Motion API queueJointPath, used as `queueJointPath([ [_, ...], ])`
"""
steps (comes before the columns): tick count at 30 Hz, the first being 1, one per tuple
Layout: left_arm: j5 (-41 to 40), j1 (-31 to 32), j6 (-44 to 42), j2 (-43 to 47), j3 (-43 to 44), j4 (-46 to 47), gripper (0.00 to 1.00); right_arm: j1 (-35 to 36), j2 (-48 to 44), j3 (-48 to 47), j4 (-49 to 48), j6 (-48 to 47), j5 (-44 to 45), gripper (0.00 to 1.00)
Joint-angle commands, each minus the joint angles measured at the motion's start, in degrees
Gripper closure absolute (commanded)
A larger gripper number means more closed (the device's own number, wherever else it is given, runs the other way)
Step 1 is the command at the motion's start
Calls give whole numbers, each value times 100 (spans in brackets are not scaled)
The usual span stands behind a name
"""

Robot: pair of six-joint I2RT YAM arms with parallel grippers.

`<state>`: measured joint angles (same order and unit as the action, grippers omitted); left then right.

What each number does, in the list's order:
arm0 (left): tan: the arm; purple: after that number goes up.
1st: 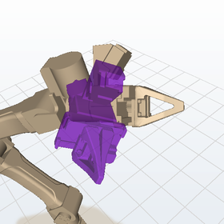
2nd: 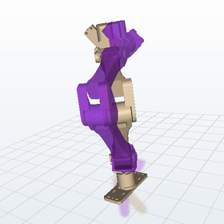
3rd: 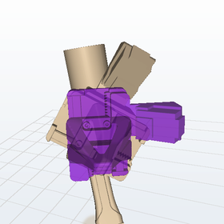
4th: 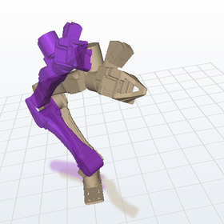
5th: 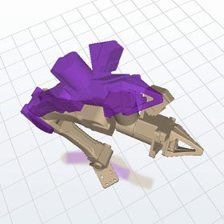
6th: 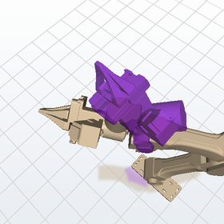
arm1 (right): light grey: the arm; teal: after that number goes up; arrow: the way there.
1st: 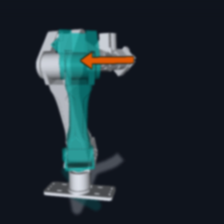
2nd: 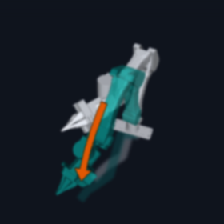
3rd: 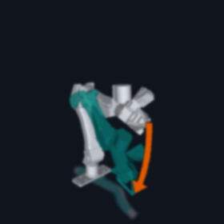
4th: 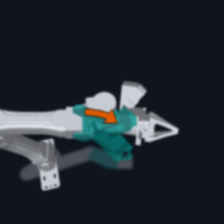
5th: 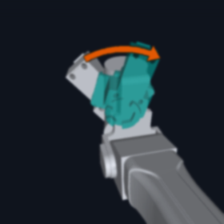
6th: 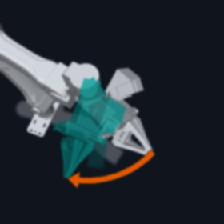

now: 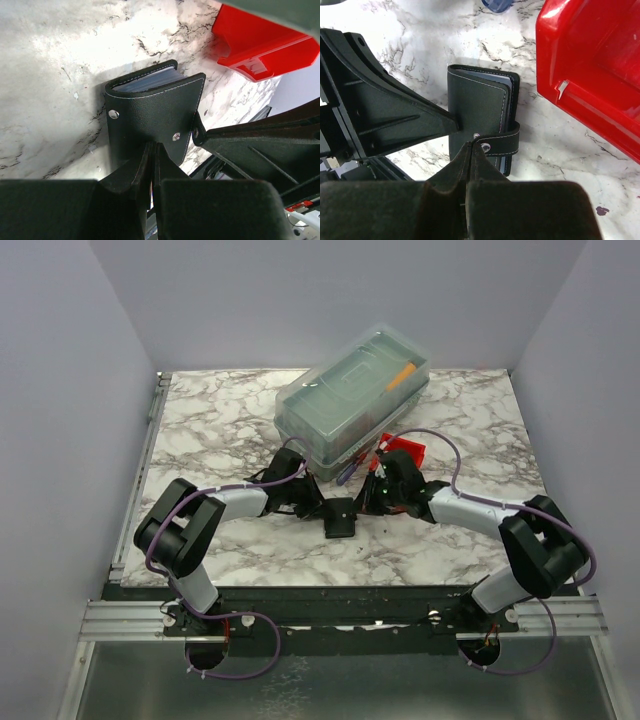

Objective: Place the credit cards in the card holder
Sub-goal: Close the card holder at the center of the board.

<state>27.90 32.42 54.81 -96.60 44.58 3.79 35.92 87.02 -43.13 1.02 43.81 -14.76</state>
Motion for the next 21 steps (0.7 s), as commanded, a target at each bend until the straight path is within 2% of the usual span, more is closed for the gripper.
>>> queueJointPath([
  [1, -101, 258, -132, -198, 38, -98, 92, -87, 104, 51, -465, -84, -461, 100],
  [10, -25, 256, -156, -128, 53, -89, 91, -87, 300, -76, -395, -187, -660, 100],
  [14, -12, 251, -274, 70, -11, -106, 77, -76, 147, -466, 608, -343, -169, 100],
  [17, 7, 226, -419, 307, 4, -231, 67, 89, -41, -898, 1671, -320, 625, 99],
  [18, -14, 209, -459, 390, 2, -317, 64, 147, -74, -1037, 1993, -285, 917, 96],
  [21, -26, 105, -499, 707, -91, -370, 56, 336, 11, -1403, 2669, -326, 1310, 78],
])
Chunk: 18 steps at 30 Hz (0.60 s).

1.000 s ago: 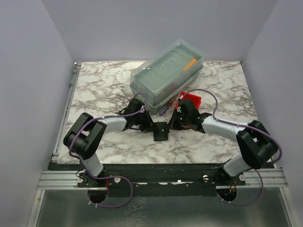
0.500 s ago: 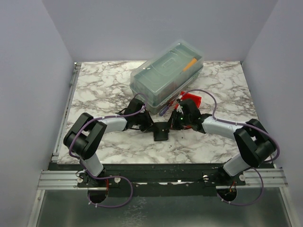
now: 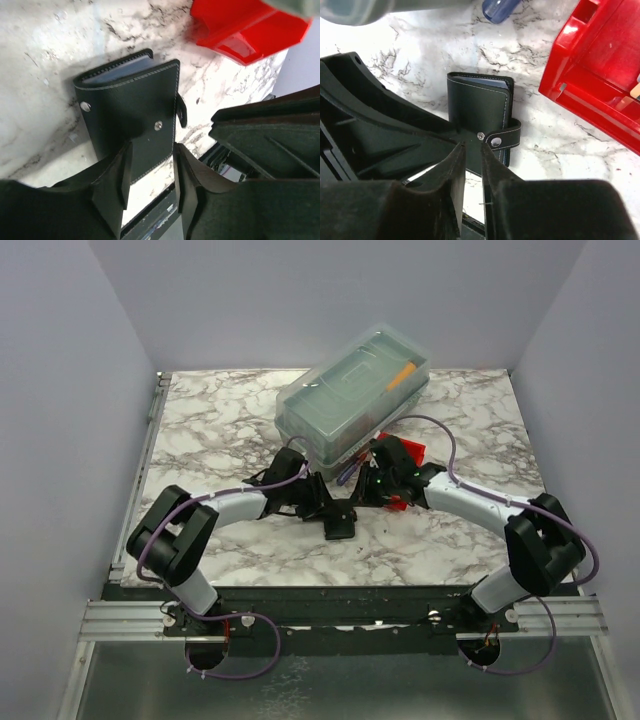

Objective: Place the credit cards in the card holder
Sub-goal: Close the card holder at the center of the board.

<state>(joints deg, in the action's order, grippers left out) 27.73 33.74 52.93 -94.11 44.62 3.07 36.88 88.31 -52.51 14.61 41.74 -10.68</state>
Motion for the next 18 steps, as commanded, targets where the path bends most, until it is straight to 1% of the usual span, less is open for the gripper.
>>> queueJointPath([
  [1, -8, -64, -305, 533, -135, -298, 53, 324, -80, -556, 1393, -134, 981, 71],
  [3, 34, -136, -248, 643, -195, -445, 48, 449, -8, -687, 1441, -119, 1029, 61],
  [5, 102, -193, -152, 699, -238, -447, 46, 554, 116, -907, 1598, -3, 1262, 52],
  [6, 117, -221, -89, 718, -266, -448, 45, 631, 198, -1015, 1732, 50, 1413, 48],
  [8, 56, -278, 120, 720, -348, -448, 45, 775, 393, -1219, 2014, 233, 1748, 44],
  [10, -20, -305, 301, 633, -412, -402, 43, 912, 519, -1332, 2096, 329, 1897, 43],
  [12, 109, -315, 408, 445, -398, -260, 43, 1033, 661, -1469, 2153, 364, 2026, 44],
  [15, 182, -306, 555, 164, -349, -43, 43, 1163, 981, -1748, 2510, 468, 2306, 50],
  [18, -53, -302, 602, 66, -377, -17, 43, 1227, 1202, -1914, 2811, 562, 2551, 56],
])
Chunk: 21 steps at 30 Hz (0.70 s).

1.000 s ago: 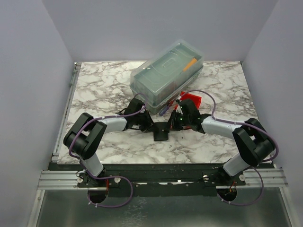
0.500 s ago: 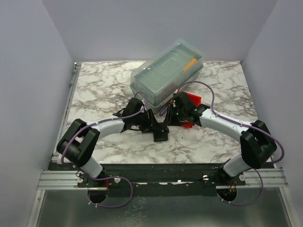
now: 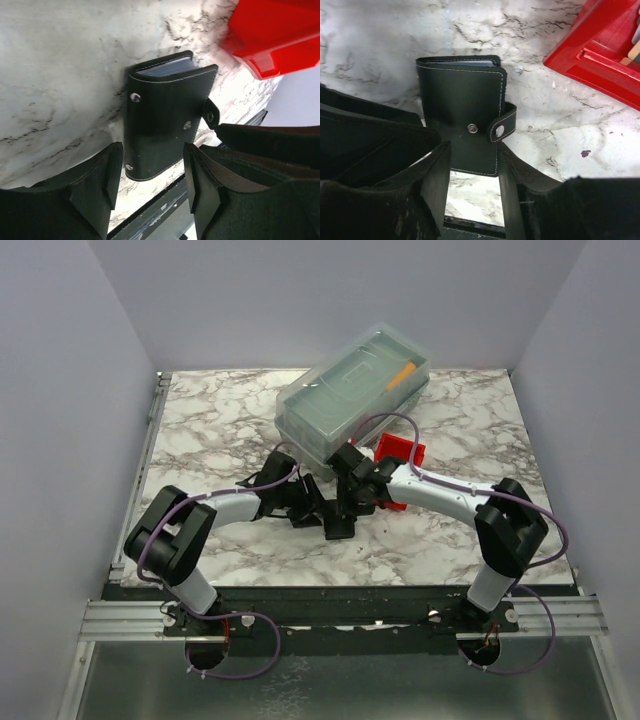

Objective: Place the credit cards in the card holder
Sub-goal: Close the card holder at the center of the board.

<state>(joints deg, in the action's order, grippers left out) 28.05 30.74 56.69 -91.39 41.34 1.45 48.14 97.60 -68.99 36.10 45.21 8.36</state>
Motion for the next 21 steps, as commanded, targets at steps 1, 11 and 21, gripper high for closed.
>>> queueJointPath([
  [1, -152, 4, 210, -211, -59, 145, 43, 115, 296, -280, 673, 224, 691, 58],
  [11, -409, 154, 106, -406, -32, 150, 52, 125, 347, -324, 723, 254, 976, 76],
  [21, -437, 262, 108, -442, -25, 171, 57, 125, 438, -439, 650, 100, 1092, 81],
])
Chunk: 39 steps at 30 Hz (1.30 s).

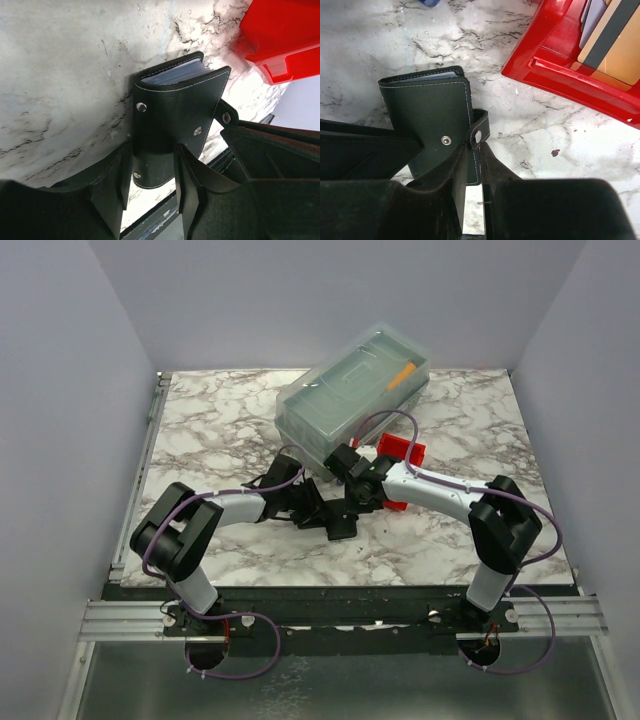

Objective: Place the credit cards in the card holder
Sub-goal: Close the card holder at the center of the board.

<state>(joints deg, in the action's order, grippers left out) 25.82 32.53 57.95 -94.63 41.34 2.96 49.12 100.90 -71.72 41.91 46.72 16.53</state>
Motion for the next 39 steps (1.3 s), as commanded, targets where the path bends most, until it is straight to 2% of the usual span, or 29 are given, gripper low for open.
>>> queueJointPath([
  [1, -210, 93, -17, -126, -17, 20, 58, 27, 126, -178, 76, -61, 294, 83],
  [6, -217, 117, -27, -128, -33, 20, 59, 27, 248, -267, 204, -40, 415, 86],
  [13, -235, 117, -65, -81, -40, 20, 59, 20, 303, -263, 208, -78, 506, 83],
  [16, -244, 124, -122, -13, -39, 20, 59, 18, 357, -280, 228, -80, 542, 87],
  [20, -323, 117, -225, 229, -89, -7, 59, 18, 286, -235, 121, -102, 500, 100],
  [23, -282, 122, -341, 457, -56, -75, 61, 18, 57, -31, -172, -268, 386, 100],
  [29, 95, 122, -385, 549, 211, -64, 69, -91, -714, 843, -1394, -1076, -443, 100],
  [34, 240, 129, -329, 218, 289, 106, 75, -306, -1040, 1355, -1976, -1413, -1065, 100],
  [39, 183, 139, -366, -213, 316, 274, 82, -746, -1261, 1986, -2855, -1675, -2134, 100],
])
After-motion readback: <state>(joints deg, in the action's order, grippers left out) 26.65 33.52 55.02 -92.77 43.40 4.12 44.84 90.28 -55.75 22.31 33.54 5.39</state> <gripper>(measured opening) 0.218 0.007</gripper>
